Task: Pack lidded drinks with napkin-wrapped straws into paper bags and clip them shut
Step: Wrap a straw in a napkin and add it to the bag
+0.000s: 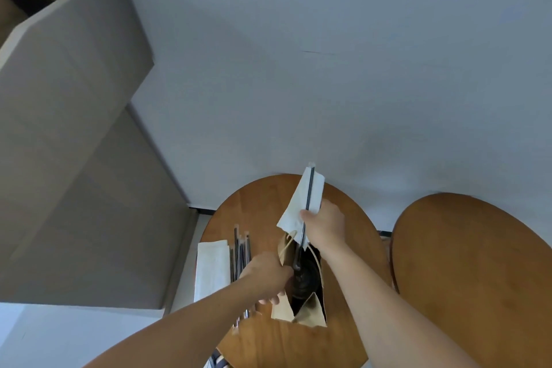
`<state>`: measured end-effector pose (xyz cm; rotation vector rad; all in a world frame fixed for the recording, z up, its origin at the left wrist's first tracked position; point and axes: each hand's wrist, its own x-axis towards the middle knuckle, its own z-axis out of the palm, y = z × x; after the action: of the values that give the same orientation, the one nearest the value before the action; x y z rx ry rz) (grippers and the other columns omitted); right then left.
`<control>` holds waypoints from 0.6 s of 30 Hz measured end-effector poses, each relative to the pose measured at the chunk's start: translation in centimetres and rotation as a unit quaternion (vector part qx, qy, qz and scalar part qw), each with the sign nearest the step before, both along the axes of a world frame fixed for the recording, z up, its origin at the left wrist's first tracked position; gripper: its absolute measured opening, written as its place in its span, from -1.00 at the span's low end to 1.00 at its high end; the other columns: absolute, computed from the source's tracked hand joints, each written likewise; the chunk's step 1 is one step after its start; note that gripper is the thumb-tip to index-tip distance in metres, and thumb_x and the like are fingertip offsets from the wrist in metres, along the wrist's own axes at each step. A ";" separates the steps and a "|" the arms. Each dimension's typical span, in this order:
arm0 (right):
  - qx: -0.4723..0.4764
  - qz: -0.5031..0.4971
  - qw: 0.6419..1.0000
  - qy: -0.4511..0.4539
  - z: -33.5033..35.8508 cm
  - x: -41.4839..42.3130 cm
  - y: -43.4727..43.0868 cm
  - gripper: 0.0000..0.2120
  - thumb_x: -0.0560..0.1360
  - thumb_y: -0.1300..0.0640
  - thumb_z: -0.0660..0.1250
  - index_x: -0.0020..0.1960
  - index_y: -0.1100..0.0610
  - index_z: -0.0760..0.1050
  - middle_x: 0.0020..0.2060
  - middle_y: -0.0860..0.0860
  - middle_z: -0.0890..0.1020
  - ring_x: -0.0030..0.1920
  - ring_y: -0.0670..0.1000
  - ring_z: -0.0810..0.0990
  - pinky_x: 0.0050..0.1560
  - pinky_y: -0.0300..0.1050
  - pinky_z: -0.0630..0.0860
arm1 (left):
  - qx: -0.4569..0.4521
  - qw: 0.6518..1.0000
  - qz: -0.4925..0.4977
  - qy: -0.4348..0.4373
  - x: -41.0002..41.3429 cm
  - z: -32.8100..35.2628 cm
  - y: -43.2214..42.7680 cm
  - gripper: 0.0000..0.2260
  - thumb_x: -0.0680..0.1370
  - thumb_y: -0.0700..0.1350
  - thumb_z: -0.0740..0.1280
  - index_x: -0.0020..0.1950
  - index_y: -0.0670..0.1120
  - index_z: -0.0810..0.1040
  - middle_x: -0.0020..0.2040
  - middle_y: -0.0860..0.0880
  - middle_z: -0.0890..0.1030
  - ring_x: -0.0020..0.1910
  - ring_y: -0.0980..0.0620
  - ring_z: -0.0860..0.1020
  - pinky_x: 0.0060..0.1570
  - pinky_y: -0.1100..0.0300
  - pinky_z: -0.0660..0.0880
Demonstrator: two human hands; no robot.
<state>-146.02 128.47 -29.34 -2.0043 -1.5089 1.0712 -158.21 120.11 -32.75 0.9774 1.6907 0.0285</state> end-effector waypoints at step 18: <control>-0.112 0.257 0.911 -0.302 -5.0 1.6 -5.7 -0.73 0.58 0.13 0.28 -0.28 -0.04 0.35 -0.37 -0.14 0.46 -0.40 -0.14 0.41 -0.41 -0.26 0.30 | 0.014 0.995 0.094 -0.044 -1.5 -1.8 -0.7 -0.67 0.57 -0.03 0.21 -0.21 -0.19 0.64 -0.42 -0.06 0.66 -0.47 0.02 0.63 -0.37 0.24 0.60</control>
<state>-144.42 122.80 -34.34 -2.2927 -2.4368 0.8610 -159.74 119.40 -34.53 0.8230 1.7000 0.2159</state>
